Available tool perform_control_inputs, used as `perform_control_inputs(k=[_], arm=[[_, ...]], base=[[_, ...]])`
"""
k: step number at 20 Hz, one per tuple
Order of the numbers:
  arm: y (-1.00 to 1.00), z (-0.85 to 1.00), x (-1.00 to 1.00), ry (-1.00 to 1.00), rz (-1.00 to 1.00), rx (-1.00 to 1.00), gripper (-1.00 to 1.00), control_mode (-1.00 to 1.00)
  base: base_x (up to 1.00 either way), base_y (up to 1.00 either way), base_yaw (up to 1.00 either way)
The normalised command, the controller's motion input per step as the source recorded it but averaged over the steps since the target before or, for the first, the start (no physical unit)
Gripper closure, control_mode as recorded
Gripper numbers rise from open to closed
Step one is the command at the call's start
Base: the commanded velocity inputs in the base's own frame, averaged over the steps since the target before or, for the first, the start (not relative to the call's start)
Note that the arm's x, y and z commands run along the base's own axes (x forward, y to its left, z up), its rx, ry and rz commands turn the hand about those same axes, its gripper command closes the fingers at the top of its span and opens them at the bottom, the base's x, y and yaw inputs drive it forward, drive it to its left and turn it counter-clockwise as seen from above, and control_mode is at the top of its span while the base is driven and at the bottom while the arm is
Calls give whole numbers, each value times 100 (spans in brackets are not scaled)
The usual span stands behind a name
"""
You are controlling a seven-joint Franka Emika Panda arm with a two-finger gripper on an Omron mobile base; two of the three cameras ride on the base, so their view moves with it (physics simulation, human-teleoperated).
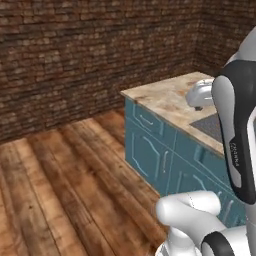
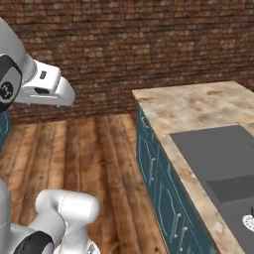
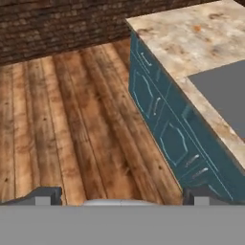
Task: Pick up the dish brush and bar soap from the sink, and place them back in the cabinet, and close the cabinet door.
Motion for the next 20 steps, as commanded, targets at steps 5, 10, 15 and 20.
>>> perform_control_inputs(k=[5, 10, 15, 20], arm=[[0, 0, 0, 0, 0, 0, -100, 100], [0, 0, 0, 0, 0, 0, -100, 100], [0, 0, 0, 0, 0, 0, -100, 100], [0, 0, 0, 0, 0, 0, -100, 100]], base=[[18, 0, -78], [2, 0, -74], [0, 0, -74], [5, 0, -72]])
